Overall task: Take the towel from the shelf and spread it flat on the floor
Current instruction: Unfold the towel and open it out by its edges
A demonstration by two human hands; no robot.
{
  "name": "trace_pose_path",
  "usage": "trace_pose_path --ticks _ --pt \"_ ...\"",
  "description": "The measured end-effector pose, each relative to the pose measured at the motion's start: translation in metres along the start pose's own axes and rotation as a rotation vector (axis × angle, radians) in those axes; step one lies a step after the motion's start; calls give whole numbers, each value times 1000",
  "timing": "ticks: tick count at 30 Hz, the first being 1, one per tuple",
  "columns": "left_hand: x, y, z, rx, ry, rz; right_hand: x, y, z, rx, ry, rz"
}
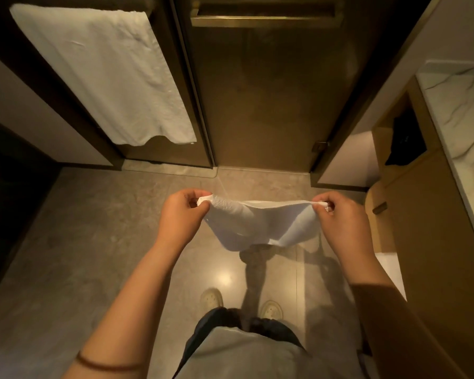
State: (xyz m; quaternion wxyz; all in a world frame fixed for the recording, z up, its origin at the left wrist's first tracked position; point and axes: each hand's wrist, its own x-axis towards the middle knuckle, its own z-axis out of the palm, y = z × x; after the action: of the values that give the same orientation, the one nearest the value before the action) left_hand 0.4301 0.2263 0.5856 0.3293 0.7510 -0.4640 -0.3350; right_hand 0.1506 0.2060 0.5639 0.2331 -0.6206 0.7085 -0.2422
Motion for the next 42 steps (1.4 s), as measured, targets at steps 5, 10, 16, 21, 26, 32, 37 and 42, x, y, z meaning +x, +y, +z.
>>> trace_pose_path --ticks 5,10,16,21,26,32,37,42 --pt "37 -5 -11 30 -31 17 17 -13 15 0 42 12" --pt "84 -8 -22 56 -84 55 36 -31 32 18 39 44" --pt "132 -17 -24 101 -176 105 64 -40 58 36 17 66" --pt "163 -19 -21 156 -224 138 83 -34 68 11 55 5" --pt "186 -17 -16 241 -220 170 104 -25 61 -162 150 -236" --pt "211 -11 1 352 -149 161 145 1 49 -285 163 -442" --pt "227 0 28 309 -57 145 186 27 50 -265 134 -528" --pt "253 -1 61 268 41 135 237 47 64 -72 -8 -186"
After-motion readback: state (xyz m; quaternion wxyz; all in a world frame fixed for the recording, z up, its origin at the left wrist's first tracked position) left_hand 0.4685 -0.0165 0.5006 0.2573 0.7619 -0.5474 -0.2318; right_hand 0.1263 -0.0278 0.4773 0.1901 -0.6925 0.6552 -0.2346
